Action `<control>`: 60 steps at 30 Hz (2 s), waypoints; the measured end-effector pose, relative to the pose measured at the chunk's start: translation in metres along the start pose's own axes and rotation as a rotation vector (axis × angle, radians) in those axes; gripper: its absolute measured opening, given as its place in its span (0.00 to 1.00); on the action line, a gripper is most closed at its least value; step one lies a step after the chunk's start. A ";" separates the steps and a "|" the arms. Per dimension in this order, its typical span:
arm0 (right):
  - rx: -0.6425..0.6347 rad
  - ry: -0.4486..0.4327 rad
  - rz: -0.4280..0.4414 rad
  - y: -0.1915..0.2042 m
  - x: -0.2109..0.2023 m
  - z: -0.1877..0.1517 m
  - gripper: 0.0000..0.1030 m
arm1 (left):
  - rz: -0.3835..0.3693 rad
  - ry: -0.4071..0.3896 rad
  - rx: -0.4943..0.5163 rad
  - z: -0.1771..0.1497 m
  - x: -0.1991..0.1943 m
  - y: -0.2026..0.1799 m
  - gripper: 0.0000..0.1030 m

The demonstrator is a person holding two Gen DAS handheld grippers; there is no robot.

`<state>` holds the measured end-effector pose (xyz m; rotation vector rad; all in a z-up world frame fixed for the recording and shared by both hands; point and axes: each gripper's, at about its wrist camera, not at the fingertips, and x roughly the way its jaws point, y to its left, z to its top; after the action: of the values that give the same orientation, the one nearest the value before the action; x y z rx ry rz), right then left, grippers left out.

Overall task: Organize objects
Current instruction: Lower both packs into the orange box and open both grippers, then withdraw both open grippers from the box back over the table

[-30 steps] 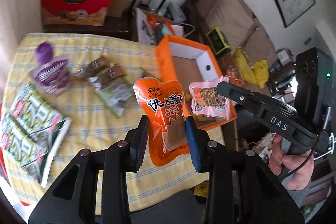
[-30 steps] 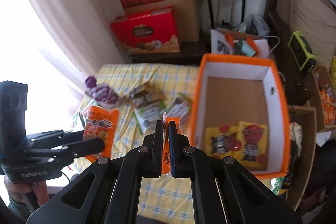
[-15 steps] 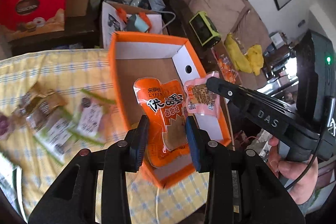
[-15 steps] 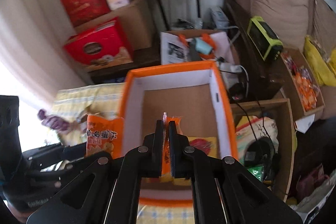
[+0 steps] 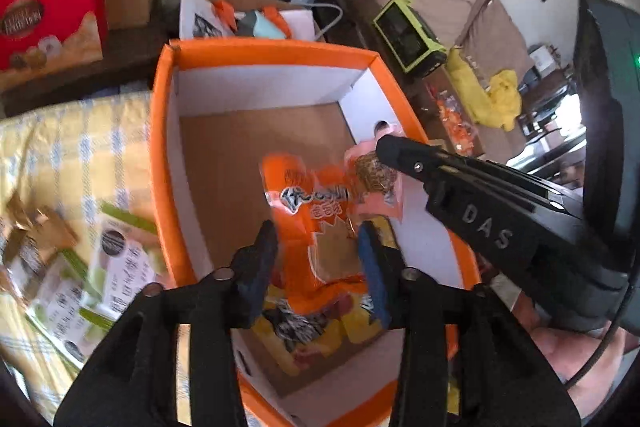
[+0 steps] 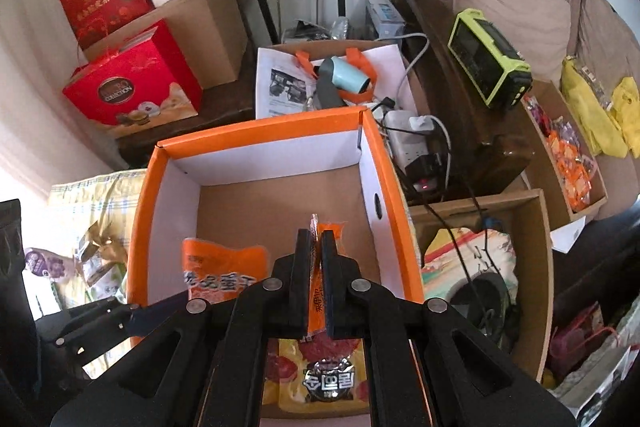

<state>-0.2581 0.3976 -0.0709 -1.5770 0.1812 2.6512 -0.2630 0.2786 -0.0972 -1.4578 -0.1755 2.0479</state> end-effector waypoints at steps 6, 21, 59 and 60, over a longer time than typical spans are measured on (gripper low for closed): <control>0.072 -0.005 0.098 -0.002 0.005 0.000 0.17 | 0.016 -0.002 0.009 -0.002 -0.011 0.002 0.47; 0.033 -0.103 0.074 0.010 -0.035 -0.013 0.36 | 0.101 -0.105 0.006 -0.012 -0.077 0.016 0.71; -0.118 -0.154 0.167 0.090 -0.083 -0.068 0.98 | 0.341 -0.222 0.067 -0.067 -0.190 0.081 1.00; -0.125 -0.146 0.174 0.095 -0.082 -0.069 0.98 | 0.339 -0.218 0.053 -0.069 -0.193 0.088 1.00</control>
<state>-0.1685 0.2962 -0.0243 -1.4543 0.1563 2.9521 -0.1963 0.0866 -0.0057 -1.2998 0.0426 2.4650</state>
